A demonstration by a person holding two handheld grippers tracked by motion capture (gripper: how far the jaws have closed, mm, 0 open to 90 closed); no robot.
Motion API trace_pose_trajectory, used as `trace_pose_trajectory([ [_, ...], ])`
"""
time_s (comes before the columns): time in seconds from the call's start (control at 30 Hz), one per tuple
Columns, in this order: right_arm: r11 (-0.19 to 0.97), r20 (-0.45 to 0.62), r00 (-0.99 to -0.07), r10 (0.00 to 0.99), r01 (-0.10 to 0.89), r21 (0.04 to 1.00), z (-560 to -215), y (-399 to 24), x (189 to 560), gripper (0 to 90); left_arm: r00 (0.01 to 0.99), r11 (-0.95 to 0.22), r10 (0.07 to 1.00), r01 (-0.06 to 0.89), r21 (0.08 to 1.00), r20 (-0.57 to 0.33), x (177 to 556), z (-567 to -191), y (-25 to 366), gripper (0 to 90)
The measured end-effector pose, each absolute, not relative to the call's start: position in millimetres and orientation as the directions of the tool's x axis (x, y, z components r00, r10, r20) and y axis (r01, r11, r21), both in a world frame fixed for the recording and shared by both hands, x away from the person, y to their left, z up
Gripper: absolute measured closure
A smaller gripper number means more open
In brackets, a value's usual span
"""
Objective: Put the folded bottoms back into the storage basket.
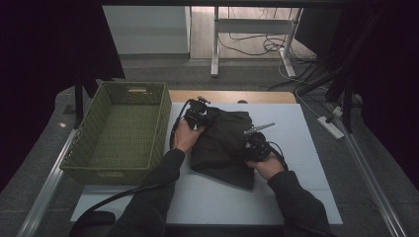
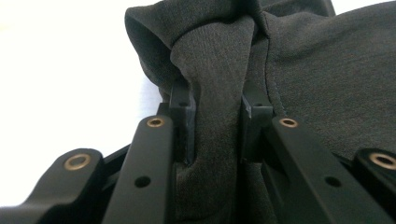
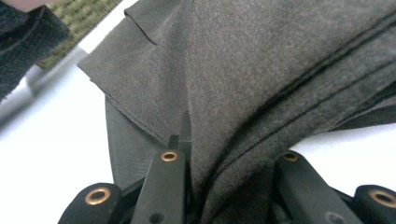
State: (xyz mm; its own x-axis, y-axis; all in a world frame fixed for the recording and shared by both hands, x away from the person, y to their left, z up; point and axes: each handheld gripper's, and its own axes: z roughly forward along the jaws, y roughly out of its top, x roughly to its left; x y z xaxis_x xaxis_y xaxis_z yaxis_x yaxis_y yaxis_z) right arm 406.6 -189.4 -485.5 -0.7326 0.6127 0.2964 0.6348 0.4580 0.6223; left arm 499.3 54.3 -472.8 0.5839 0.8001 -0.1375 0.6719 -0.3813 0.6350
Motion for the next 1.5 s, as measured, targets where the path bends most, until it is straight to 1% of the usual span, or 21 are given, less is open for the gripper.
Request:
trace_pose_trajectory([
  [0.47,0.434,0.294,-0.749,0.594,0.606,0.666,-457,-183,408,74.8,0.58,-0.371,0.806,0.652,0.662,-0.119,499,-436,64,71.6],
  [0.8,0.426,0.283,-0.77,0.571,0.573,0.7,-429,-174,413,74.7,0.576,-0.381,0.813,0.639,0.668,-0.087,501,-398,75,71.6],
  [1.07,0.423,0.279,-0.787,0.55,0.55,0.72,-411,-163,419,74.7,0.566,-0.369,0.821,0.629,0.684,-0.078,500,-375,92,71.6],
  [1.3,0.419,0.275,-0.8,0.533,0.532,0.736,-398,-151,423,74.6,0.555,-0.347,0.826,0.636,0.689,-0.097,501,-357,109,71.6],
  [1.5,0.416,0.267,-0.813,0.517,0.512,0.752,-387,-137,426,74.7,0.544,-0.34,0.835,0.632,0.697,-0.086,499,-342,126,71.6],
])
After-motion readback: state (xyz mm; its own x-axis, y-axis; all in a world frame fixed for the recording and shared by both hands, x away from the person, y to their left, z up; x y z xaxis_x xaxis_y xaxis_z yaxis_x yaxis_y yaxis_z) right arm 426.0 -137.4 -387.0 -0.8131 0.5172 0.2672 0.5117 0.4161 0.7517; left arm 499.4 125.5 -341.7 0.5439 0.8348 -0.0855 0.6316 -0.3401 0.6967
